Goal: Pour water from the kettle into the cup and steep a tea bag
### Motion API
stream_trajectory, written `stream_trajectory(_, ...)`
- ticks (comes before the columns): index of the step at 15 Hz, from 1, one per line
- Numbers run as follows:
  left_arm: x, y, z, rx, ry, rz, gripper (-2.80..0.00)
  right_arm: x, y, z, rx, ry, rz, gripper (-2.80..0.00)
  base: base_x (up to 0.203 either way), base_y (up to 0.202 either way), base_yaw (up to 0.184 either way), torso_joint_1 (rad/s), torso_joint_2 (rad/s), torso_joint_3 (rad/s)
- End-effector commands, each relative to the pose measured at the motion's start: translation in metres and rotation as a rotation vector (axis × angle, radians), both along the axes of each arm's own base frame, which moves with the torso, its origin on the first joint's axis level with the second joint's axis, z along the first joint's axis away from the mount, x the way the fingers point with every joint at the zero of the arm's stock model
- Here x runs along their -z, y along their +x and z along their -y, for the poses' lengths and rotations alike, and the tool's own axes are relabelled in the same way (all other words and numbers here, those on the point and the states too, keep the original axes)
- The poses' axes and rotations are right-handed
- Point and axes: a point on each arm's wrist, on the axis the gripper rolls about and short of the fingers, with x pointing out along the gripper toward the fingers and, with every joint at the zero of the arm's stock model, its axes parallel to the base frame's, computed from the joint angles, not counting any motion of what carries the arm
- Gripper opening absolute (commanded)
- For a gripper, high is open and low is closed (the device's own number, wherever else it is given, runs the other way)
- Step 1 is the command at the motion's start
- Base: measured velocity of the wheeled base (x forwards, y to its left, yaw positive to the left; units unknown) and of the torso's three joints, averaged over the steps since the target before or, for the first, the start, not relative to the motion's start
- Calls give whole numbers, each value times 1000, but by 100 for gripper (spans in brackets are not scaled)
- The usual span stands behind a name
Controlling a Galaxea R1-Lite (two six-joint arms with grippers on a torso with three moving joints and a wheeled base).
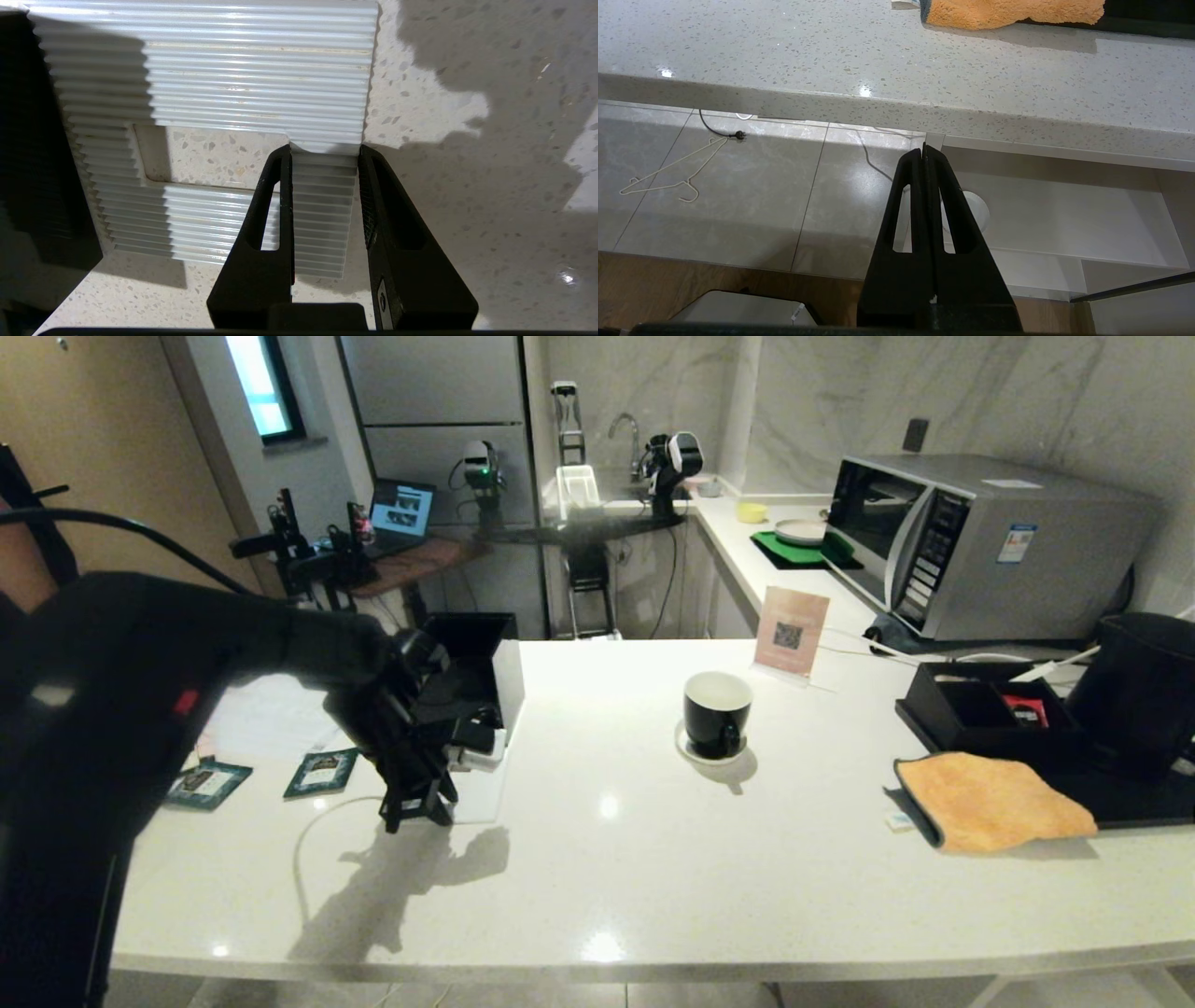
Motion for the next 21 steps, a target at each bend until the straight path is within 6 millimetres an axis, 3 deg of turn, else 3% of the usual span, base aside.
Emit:
stream_trajectory(1,-12,-7,2,16,-5,21,-280,0,0,0,0,-1,0,-280,0,0,0,0,0,0)
stream_trajectory(21,-50,-44,4,35,-18,65,-280,0,0,0,-1,-1,-1,-280,0,0,0,0,0,0)
